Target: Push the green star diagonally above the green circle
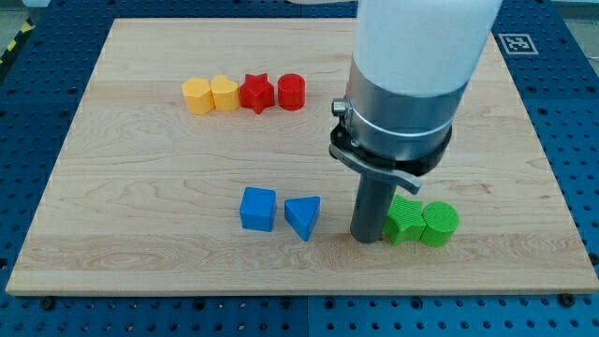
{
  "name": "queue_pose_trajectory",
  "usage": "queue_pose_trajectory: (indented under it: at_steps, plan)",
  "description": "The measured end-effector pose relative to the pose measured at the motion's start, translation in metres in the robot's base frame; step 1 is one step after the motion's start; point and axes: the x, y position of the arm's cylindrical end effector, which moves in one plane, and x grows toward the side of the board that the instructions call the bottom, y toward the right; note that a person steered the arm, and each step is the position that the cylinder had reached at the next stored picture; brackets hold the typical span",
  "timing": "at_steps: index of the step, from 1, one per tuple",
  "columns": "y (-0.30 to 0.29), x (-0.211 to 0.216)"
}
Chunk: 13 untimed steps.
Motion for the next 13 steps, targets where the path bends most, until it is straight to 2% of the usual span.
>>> queue_pose_trajectory:
  at_steps: [1,3,4,5,7,10,11,13]
  plan:
    - [0.006,0.020]
    - [0.017,-0.017]
    - [0.033,-0.009]
    - [0.033,0.018]
    - [0.063,0.014]
    - [0.067,-0.052]
    - [0.091,-0.067]
    - [0.046,-0.070]
